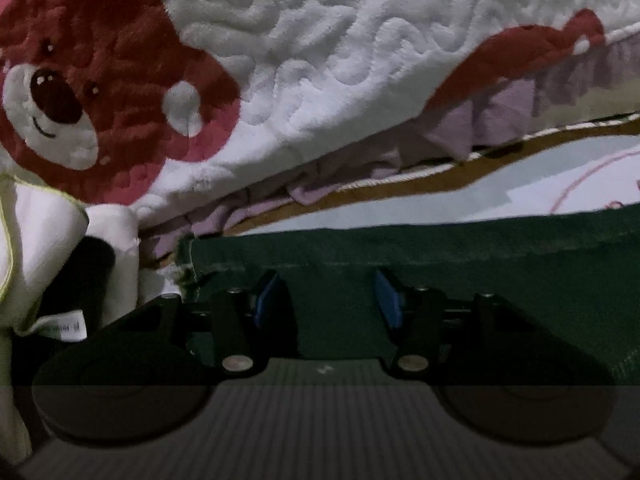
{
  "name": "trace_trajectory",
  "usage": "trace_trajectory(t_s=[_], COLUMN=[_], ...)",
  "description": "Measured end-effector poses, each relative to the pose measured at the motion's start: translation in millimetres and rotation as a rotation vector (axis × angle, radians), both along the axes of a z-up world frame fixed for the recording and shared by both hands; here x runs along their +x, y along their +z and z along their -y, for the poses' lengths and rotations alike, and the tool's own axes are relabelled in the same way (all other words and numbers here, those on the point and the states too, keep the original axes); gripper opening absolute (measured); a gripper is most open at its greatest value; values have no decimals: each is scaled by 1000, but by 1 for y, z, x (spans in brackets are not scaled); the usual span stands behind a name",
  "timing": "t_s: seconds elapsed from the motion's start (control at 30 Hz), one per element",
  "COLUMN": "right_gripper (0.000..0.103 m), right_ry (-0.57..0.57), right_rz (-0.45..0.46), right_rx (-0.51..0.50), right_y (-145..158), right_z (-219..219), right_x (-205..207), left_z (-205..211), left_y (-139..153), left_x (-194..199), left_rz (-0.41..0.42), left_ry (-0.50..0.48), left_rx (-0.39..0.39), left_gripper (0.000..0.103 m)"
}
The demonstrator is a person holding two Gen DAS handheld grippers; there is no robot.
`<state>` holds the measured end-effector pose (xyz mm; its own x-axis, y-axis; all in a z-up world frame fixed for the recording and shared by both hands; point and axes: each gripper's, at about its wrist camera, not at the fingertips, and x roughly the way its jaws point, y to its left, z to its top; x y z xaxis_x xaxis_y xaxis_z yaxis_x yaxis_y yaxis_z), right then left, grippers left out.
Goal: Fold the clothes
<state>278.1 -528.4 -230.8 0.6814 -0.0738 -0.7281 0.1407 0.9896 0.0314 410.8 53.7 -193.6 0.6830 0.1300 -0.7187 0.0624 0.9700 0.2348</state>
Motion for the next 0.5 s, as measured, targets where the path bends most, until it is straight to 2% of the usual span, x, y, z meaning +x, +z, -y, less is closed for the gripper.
trace_trajectory(t_s=[0.1,0.17,0.27,0.3,0.33,0.4,0.43,0.5], right_gripper=[85,80,78,71,67,65,65,65], right_ry=[-38,-69,-115,-131,-146,-123,-76,34], right_rz=[-7,-6,-5,-5,-5,60,89,98], right_rx=[4,16,35,41,47,118,144,140], right_y=[3,6,9,11,12,22,27,34], right_z=[5,10,17,20,22,21,16,0], right_x=[12,18,26,29,32,15,3,-23], left_z=[3,1,9,13,16,33,40,52], left_y=[0,0,1,2,2,11,21,40], left_x=[2,3,2,2,2,-15,-30,-57], left_rz=[12,18,40,48,56,122,160,170], left_ry=[-14,-11,-34,-43,-52,-158,-215,-288], left_rx=[28,25,122,157,193,234,165,-56], left_gripper=[51,52,53,48,31,29,34,40])
